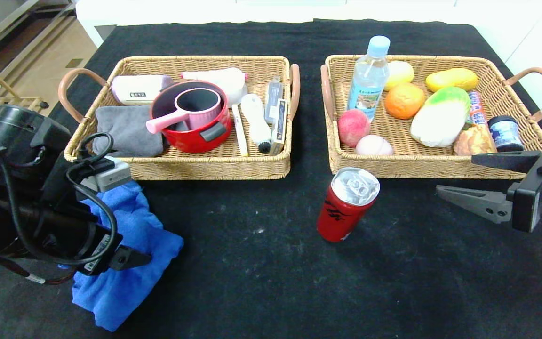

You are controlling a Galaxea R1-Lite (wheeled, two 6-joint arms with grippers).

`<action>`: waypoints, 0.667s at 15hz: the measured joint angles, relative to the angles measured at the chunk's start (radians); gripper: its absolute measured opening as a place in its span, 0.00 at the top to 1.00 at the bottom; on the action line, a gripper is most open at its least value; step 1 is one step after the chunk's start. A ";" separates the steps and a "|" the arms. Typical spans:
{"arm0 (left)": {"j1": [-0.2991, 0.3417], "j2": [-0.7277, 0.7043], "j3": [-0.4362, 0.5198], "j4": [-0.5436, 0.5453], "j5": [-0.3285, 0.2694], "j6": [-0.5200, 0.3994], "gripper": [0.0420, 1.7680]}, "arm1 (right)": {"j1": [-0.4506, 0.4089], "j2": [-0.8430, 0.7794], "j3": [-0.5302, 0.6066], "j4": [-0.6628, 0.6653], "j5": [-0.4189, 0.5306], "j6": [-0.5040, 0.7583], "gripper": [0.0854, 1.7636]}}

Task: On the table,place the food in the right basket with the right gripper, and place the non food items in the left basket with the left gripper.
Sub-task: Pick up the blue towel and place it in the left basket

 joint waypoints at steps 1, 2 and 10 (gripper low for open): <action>0.001 0.013 0.017 -0.042 -0.001 0.000 0.03 | 0.000 0.001 -0.001 0.000 0.000 0.000 0.03; 0.002 0.023 0.034 -0.082 -0.001 0.001 0.03 | 0.000 0.002 -0.001 -0.001 0.000 0.000 0.03; 0.004 0.045 0.065 -0.118 -0.001 0.001 0.03 | -0.001 0.005 -0.001 -0.001 0.000 0.000 0.03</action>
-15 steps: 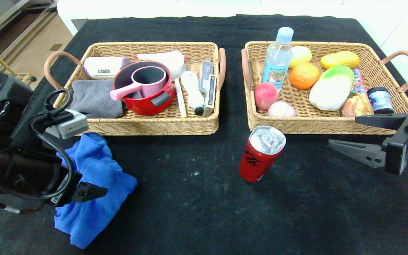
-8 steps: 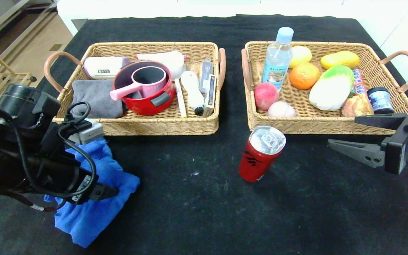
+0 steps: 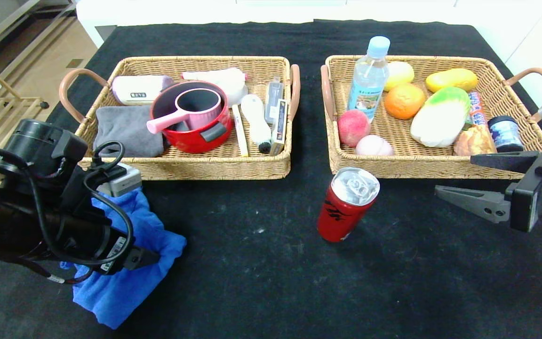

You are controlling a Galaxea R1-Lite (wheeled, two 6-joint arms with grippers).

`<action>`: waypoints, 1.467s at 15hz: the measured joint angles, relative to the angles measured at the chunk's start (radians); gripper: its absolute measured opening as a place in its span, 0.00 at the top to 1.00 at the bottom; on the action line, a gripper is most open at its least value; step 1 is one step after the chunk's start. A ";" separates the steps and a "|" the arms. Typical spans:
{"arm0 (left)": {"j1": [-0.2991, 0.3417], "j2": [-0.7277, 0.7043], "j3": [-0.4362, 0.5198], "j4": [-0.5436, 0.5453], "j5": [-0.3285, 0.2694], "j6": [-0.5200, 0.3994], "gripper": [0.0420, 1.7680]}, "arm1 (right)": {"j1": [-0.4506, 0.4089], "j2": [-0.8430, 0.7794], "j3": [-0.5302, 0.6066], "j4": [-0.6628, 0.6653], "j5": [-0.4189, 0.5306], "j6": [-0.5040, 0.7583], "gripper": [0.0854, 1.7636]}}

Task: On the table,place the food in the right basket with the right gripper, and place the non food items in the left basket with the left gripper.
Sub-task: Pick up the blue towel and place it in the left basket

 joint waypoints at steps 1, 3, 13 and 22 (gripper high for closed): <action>0.000 0.000 0.000 0.000 0.000 0.000 0.03 | 0.000 0.001 0.000 0.000 0.000 0.000 0.03; 0.000 0.001 0.001 0.001 -0.001 0.001 0.17 | 0.000 0.001 0.000 0.000 0.000 0.000 0.03; 0.005 -0.003 0.002 0.002 0.001 0.003 0.91 | 0.000 0.001 0.000 0.001 0.000 0.000 0.03; 0.008 -0.013 -0.001 0.002 0.001 0.003 0.91 | 0.000 0.010 0.000 0.001 0.000 0.000 0.03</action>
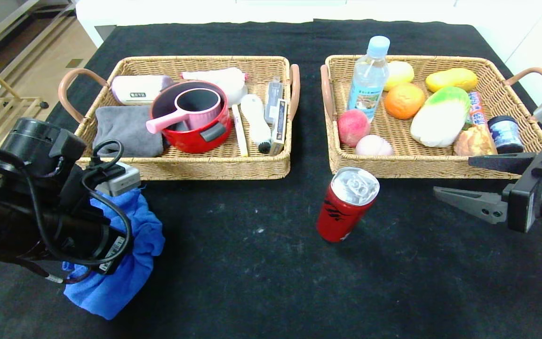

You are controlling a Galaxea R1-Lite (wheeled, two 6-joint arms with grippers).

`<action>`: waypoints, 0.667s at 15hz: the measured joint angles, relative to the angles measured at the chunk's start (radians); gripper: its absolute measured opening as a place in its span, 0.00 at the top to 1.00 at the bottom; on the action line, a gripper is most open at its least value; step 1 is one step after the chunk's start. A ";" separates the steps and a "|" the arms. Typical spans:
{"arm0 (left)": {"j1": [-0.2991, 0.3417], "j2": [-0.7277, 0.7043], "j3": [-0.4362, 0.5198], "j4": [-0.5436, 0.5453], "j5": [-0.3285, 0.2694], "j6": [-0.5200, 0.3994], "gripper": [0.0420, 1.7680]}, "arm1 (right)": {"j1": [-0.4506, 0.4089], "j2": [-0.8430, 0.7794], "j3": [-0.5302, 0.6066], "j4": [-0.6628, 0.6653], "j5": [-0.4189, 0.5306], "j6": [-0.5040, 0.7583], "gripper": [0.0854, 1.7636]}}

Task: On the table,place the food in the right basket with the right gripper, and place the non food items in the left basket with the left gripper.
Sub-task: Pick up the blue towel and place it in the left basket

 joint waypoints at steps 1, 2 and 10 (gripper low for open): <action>0.000 -0.006 -0.002 0.000 0.000 0.000 0.91 | 0.000 0.000 0.000 0.000 0.000 0.000 0.03; 0.000 -0.016 -0.007 0.002 0.000 0.000 0.91 | 0.000 0.001 0.000 0.000 0.000 0.000 0.03; -0.028 -0.118 -0.078 0.063 -0.001 0.001 0.91 | 0.000 0.000 0.000 -0.001 0.000 0.000 0.03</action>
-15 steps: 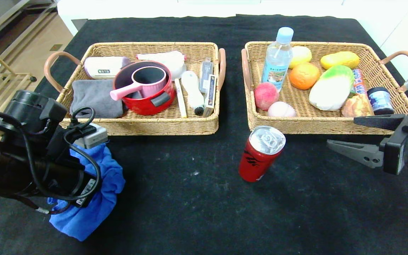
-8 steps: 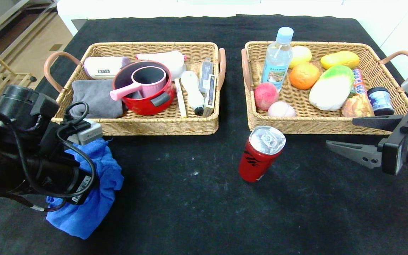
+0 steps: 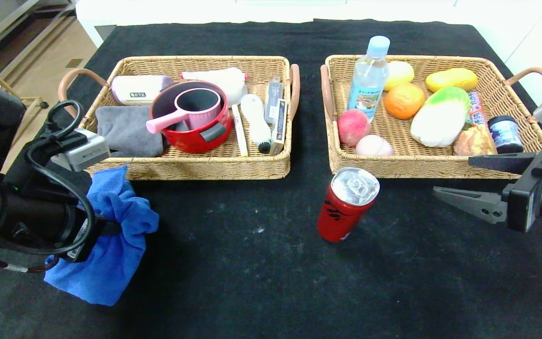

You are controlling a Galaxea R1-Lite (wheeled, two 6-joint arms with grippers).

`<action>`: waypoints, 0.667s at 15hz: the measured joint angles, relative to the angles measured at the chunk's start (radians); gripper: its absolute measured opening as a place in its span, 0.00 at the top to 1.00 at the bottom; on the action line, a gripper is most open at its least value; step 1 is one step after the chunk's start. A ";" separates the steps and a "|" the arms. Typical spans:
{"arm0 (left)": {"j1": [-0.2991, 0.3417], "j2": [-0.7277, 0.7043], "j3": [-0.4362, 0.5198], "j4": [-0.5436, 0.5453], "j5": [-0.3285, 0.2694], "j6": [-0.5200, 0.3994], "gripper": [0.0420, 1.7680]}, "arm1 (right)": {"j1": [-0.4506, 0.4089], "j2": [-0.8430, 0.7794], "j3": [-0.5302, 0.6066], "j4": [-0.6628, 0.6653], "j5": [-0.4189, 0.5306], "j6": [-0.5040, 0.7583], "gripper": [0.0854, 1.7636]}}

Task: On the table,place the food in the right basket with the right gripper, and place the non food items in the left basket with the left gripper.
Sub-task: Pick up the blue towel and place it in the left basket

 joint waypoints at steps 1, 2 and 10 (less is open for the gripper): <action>-0.003 -0.010 -0.024 0.024 0.000 0.000 0.91 | 0.000 0.000 0.000 0.000 0.000 0.000 0.03; -0.005 -0.017 -0.046 0.036 0.000 0.000 0.91 | 0.000 -0.001 0.000 0.000 -0.001 0.000 0.03; -0.014 -0.026 -0.260 0.111 0.003 0.009 0.91 | 0.000 -0.002 -0.001 0.000 0.000 0.000 0.03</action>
